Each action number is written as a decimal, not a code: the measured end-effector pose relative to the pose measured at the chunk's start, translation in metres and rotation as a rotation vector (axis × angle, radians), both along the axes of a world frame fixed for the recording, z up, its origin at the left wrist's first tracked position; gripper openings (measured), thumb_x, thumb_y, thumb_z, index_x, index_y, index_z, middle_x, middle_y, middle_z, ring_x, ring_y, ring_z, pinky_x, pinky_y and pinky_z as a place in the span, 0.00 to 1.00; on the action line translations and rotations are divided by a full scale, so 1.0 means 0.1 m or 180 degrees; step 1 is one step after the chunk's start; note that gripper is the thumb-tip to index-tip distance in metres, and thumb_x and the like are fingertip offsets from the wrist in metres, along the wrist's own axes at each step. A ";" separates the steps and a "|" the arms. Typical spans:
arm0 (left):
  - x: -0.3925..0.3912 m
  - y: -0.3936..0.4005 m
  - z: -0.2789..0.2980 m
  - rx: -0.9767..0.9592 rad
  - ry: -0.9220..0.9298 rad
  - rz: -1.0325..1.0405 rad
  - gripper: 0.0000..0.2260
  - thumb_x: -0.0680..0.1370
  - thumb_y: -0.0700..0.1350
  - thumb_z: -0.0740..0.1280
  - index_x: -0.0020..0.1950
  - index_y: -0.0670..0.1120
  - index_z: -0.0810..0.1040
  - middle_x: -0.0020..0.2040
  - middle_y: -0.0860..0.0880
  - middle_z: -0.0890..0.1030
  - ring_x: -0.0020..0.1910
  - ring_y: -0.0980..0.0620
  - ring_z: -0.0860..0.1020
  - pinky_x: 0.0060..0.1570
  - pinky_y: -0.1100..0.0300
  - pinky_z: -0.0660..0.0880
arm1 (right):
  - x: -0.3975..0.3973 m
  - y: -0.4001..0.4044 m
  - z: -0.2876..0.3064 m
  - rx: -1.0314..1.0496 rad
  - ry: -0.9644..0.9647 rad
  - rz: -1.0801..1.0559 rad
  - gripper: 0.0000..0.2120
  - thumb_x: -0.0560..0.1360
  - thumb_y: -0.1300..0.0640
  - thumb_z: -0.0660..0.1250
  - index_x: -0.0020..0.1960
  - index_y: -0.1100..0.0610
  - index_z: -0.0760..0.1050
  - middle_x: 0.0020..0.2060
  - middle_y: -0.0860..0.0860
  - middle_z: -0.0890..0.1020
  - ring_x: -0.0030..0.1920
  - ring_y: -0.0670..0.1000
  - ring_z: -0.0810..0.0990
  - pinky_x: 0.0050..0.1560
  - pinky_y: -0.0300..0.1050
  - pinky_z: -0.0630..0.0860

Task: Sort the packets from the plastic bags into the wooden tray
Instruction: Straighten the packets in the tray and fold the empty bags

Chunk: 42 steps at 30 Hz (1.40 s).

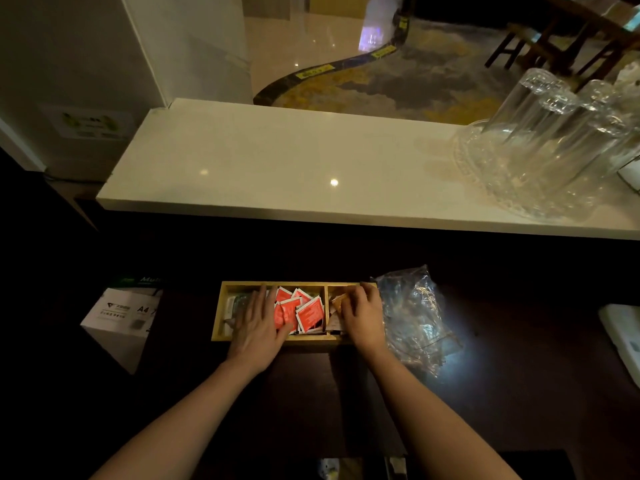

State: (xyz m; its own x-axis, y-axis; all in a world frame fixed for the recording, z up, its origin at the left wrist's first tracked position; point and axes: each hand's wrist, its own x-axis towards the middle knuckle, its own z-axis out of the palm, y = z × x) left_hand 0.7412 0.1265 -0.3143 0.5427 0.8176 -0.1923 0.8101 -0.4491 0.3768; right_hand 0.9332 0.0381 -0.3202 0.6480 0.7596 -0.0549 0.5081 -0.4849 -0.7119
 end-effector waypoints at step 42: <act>0.30 -0.01 -0.21 0.0949 0.0482 -0.1214 0.31 0.75 0.68 0.46 0.76 0.59 0.45 0.78 0.43 0.47 0.77 0.43 0.49 0.73 0.38 0.50 | -0.18 -0.30 -0.16 -0.0296 -0.0850 0.0497 0.26 0.78 0.37 0.54 0.74 0.38 0.54 0.77 0.53 0.51 0.77 0.55 0.48 0.76 0.57 0.50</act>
State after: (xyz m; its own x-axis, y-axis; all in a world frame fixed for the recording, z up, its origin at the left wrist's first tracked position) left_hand 0.7716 0.1258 -0.3356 0.7974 0.5981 -0.0802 0.6032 -0.7938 0.0781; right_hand 0.9156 0.0082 -0.3364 0.5250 0.8507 0.0275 0.7443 -0.4432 -0.4996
